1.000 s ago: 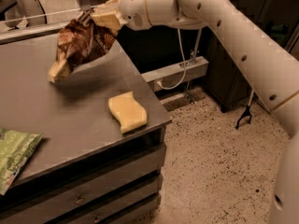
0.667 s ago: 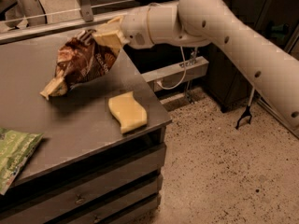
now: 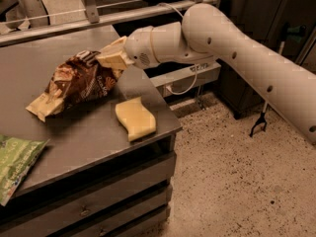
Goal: Move brown chip bag near sponge
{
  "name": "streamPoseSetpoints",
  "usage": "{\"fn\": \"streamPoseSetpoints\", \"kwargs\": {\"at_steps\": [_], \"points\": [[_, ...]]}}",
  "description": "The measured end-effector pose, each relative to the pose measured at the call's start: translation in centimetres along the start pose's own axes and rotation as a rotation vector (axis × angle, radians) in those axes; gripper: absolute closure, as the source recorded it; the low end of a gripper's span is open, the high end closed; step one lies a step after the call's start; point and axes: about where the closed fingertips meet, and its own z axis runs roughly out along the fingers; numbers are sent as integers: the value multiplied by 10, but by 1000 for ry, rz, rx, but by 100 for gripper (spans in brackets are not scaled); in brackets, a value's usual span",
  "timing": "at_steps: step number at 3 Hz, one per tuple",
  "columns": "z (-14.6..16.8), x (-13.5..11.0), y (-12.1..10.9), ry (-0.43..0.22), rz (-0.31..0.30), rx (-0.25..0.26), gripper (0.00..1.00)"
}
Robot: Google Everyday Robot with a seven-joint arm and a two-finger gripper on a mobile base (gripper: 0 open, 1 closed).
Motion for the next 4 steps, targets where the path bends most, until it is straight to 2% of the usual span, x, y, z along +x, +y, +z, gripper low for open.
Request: {"fn": "streamPoseSetpoints", "kwargs": {"at_steps": [2, 3, 4], "points": [[-34, 12, 13, 50, 7, -4, 100], [-44, 27, 17, 58, 18, -8, 100], [-51, 44, 17, 63, 44, -4, 83]]}}
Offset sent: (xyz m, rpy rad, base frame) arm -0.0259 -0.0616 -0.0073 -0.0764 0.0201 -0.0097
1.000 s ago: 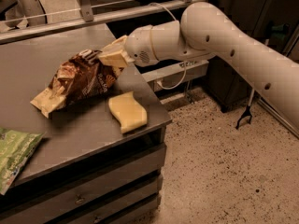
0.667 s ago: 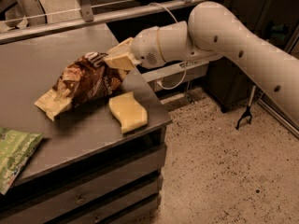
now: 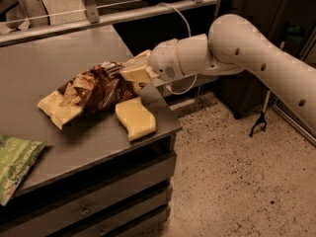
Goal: Move brown chip bag near sponge
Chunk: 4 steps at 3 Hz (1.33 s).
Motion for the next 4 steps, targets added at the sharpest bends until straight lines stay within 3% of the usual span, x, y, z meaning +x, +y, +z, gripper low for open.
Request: {"fn": "streamPoseSetpoints", "kwargs": {"at_steps": [2, 3, 4], "points": [[-7, 16, -6, 9, 21, -14, 36], [-3, 11, -6, 6, 36, -29, 13], [2, -2, -6, -6, 72, -40, 0]]}}
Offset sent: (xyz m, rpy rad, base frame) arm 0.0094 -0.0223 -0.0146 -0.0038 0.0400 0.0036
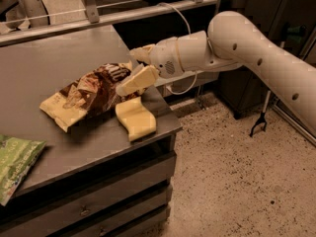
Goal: Move brown chip bag near sponge
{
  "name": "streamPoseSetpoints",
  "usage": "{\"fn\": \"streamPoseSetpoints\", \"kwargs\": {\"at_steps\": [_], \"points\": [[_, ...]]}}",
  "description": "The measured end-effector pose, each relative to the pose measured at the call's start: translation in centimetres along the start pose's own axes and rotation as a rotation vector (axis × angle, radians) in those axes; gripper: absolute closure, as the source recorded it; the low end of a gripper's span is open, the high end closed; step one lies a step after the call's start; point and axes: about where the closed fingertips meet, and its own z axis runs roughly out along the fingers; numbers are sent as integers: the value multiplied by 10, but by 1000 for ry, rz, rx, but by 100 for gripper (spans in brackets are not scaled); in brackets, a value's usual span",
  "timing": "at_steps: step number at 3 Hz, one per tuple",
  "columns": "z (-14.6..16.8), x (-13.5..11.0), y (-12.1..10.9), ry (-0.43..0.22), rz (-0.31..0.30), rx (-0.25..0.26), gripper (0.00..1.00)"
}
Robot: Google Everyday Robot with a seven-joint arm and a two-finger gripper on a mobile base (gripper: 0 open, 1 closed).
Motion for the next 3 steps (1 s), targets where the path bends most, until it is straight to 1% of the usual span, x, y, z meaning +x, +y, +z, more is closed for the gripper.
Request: {"fn": "streamPoseSetpoints", "kwargs": {"at_steps": [1, 2, 3], "points": [[-14, -14, 1, -49, 34, 14, 0], [-59, -25, 9, -73, 16, 47, 0], [-66, -23, 9, -73, 19, 54, 0]]}}
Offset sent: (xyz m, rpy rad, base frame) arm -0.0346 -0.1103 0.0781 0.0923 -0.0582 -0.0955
